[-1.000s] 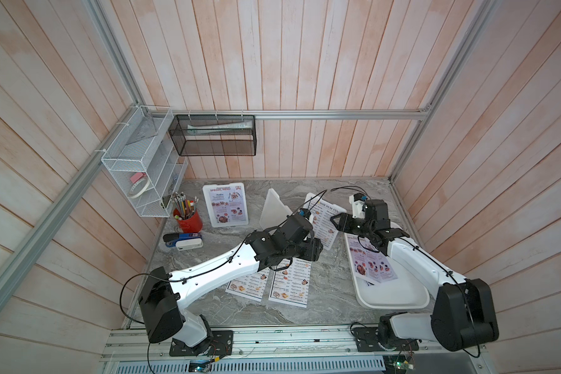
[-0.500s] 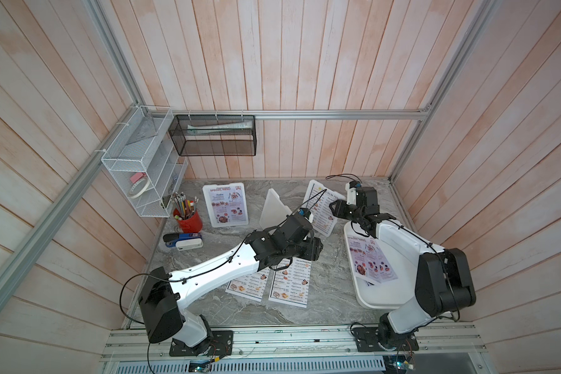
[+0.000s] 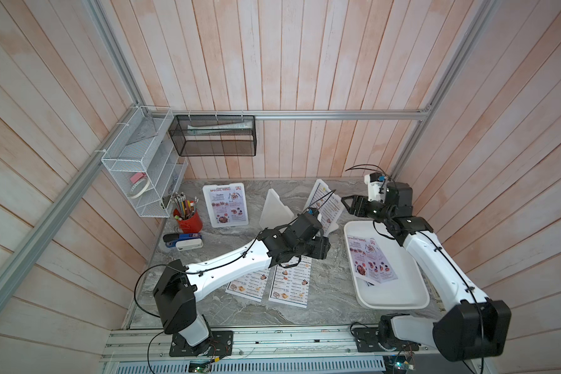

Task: Replace the menus in the menu holders
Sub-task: Move the menu holder to the center of the board, then pick up the menu from the storage box.

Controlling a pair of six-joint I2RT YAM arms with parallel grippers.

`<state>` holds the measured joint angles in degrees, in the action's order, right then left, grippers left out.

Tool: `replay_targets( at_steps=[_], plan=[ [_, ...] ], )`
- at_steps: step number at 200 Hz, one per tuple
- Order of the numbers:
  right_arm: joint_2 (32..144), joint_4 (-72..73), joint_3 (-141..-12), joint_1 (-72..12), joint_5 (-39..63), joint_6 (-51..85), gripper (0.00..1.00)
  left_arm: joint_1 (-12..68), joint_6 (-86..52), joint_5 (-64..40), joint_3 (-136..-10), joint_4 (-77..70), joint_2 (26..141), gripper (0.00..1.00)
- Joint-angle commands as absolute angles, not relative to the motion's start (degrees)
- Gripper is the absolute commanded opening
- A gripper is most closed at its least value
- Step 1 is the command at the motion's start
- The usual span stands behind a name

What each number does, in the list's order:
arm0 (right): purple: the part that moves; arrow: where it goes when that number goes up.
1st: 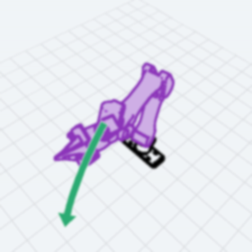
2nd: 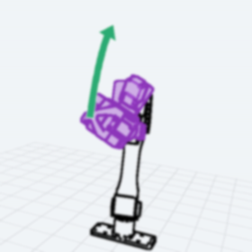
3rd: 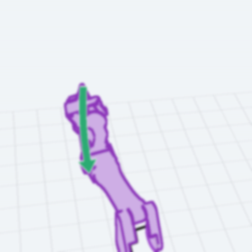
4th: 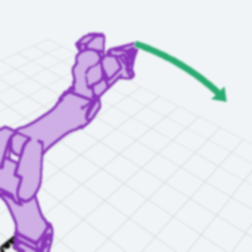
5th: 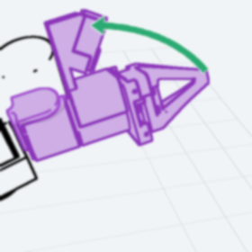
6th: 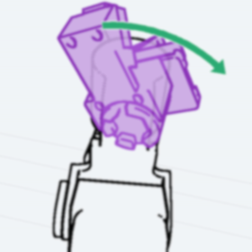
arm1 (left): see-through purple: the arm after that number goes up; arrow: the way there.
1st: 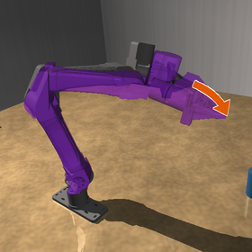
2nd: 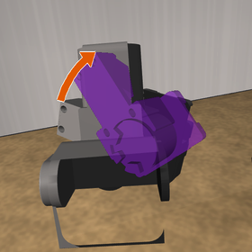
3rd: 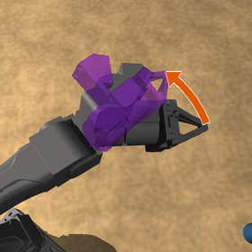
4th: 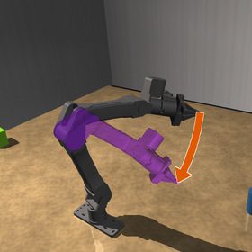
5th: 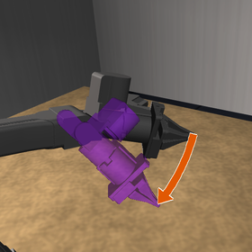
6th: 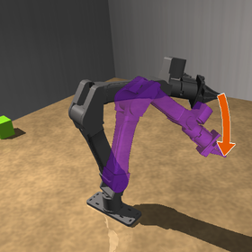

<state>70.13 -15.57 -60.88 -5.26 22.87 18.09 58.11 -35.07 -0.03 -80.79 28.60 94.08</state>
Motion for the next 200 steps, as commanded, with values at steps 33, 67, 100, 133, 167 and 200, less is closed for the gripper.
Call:
replay_targets(
  at_steps=[33, 67, 100, 133, 167, 200],
  plan=[
    [64.3, -22.4, -44.2, 9.1, 18.8, 24.4, 0.67, 60.8, -39.4, -1.8, -83.6, 23.5, 99.8, 0.73],
    [68.6, -19.1, -37.4, 15.0, 17.6, 25.9, 0.67, 61.7, -41.3, -8.7, -84.3, 18.9, 104.8, 0.74],
    [72.5, -14.7, -33.6, 17.5, 21.3, 26.0, 0.67, 62.4, -43.0, -11.4, -85.2, 16.5, 109.0, 0.75],
    [76.7, -12.7, -32.5, 18.0, 22.9, 25.7, 0.67, 62.6, -43.5, -11.7, -86.1, 15.3, 112.5, 0.75],
    [78.7, -11.8, -32.4, 17.9, 25.1, 25.4, 0.67, 62.6, -43.9, -12.1, -86.9, 13.8, 114.4, 0.75],
    [79.5, -10.3, -31.2, 17.9, 29.3, 26.0, 0.66, 62.3, -43.9, -12.7, -88.7, 13.2, 117.0, 0.74]
  ],
)
